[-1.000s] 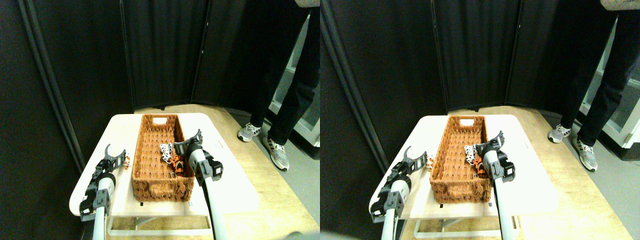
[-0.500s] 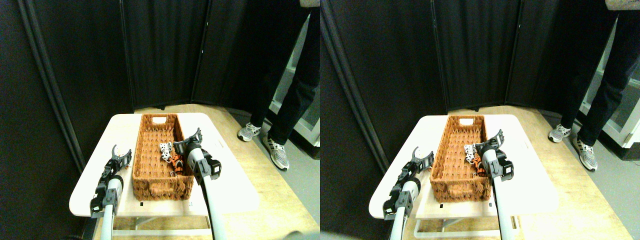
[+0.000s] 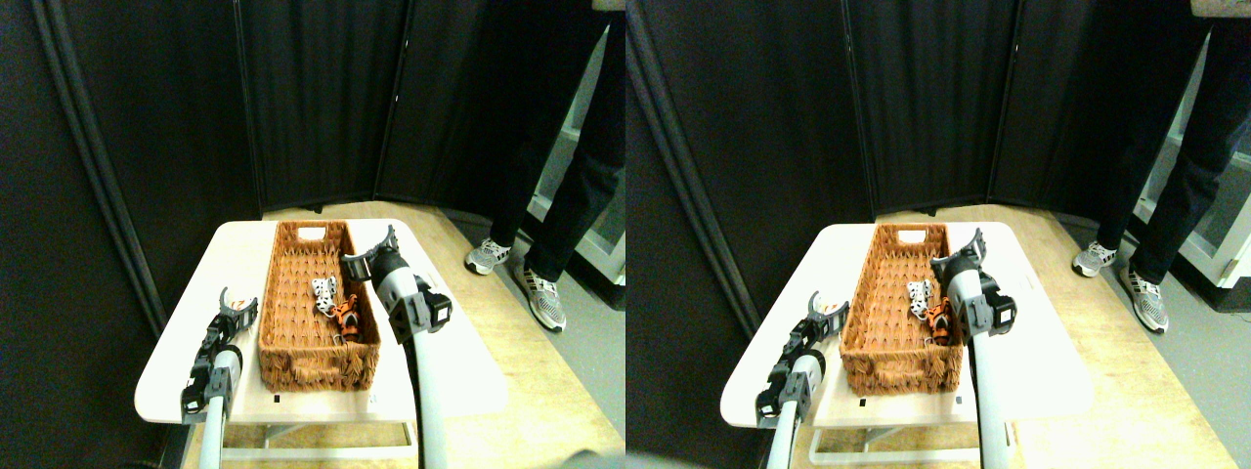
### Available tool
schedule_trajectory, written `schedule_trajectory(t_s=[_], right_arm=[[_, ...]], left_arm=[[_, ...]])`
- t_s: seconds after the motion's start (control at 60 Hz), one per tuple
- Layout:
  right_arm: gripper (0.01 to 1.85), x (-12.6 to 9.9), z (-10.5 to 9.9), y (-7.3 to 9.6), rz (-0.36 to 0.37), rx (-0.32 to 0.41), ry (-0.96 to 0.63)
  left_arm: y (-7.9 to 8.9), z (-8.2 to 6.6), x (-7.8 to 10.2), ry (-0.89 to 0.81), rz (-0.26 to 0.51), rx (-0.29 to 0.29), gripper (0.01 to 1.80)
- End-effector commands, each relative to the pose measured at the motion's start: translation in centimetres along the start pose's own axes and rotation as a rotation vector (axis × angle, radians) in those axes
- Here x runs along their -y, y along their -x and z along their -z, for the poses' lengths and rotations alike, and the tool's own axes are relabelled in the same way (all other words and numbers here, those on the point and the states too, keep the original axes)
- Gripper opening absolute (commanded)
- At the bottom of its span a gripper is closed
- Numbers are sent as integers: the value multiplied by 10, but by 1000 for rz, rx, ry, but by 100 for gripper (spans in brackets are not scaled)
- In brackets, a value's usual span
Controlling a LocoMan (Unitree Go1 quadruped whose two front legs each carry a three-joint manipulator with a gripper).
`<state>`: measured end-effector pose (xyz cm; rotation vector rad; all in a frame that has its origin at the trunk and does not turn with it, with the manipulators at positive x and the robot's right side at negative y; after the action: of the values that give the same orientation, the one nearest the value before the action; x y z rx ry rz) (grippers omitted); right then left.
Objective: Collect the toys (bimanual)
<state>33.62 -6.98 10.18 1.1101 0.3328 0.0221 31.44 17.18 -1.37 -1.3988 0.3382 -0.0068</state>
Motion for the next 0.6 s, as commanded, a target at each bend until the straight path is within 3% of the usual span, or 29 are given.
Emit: schedule_trajectory(t_s=[0.017,0.233,0.3,0.35,0.45,0.6], right_arm=[[85,-16,-12,5,-69,54,19],[57,-19,-35,8,-87,112,38],[60,-17,-46,10,-85,147,61],[56,-14,-57,13,-78,223,63],[43,-7,-69,17,-77,266,57],[46,3,-75,21,-64,296,39]], left_arm=[[-2,-1,9,-26,52,-1,56],[-5,-3,7,5,54,-3,59],[-6,-3,6,4,50,1,59],[-7,-3,4,-13,43,0,59],[-8,-3,1,-14,36,7,60],[-11,-1,-6,-27,40,16,61]])
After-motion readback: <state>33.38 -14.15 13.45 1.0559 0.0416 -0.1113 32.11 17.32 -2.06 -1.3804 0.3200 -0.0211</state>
